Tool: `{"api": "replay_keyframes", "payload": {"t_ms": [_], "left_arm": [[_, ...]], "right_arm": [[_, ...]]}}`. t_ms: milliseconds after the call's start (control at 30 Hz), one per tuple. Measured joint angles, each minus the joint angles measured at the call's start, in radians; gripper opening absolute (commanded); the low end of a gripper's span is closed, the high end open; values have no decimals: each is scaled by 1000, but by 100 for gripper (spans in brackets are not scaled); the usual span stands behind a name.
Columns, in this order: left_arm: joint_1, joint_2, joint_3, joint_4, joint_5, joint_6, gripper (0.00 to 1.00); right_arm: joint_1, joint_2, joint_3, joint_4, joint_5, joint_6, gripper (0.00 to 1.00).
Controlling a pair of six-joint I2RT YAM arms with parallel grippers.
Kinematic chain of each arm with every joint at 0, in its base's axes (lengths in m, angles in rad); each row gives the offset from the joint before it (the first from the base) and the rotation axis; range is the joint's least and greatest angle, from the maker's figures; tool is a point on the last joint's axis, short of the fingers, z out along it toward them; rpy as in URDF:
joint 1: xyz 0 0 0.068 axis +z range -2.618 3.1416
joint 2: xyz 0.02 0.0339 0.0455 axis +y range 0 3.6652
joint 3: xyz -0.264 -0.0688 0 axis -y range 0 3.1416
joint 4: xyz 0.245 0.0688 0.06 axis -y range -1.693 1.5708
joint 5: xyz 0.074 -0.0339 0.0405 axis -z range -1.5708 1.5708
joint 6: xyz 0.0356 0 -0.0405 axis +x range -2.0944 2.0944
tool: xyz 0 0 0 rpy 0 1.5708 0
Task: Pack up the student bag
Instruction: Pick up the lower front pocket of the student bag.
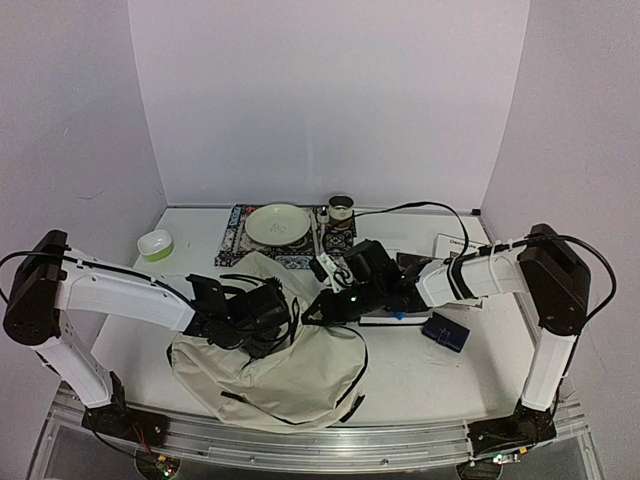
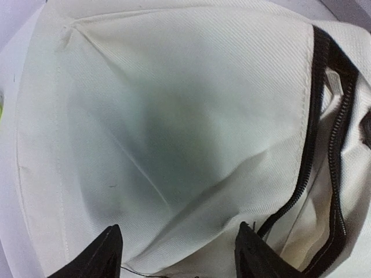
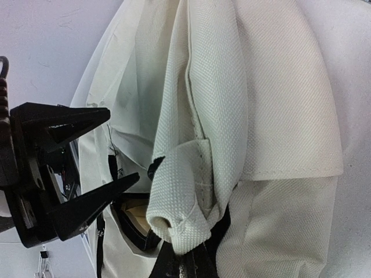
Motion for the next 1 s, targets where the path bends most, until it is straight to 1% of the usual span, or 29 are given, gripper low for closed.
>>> {"api": "replay_keyframes", "payload": {"t_ms": [67, 167, 333, 467, 567, 700, 733, 833, 900, 1000], "left_arm": [[0, -1, 0, 2, 33, 14, 79], [0, -2, 1, 22, 93, 44, 82], [0, 21, 12, 31, 101, 50, 88], [0, 95, 23, 63, 93, 55, 89], [0, 115, 30, 82, 91, 65, 89], [0, 128, 38, 98, 73, 73, 81], [-1, 131, 39, 103, 61, 70, 77], [-3, 136, 40, 112, 25, 53, 62], [-3, 136, 40, 116, -3, 37, 55], [-1, 134, 39, 116, -38, 18, 51]], "right_arm": [[0, 0, 0, 0, -1, 0, 0], [0, 0, 0, 0, -5, 3, 0], [-1, 0, 0, 0, -10, 7, 0], [-1, 0, 1, 0, -18, 11, 0], [-1, 0, 1, -3, -22, 17, 0], [-3, 0, 2, -3, -27, 22, 0], [-3, 0, 2, -3, -27, 23, 0], [-5, 0, 2, -3, -28, 25, 0], [-6, 0, 2, -2, -29, 26, 0], [-6, 0, 2, 2, -29, 26, 0]]}}
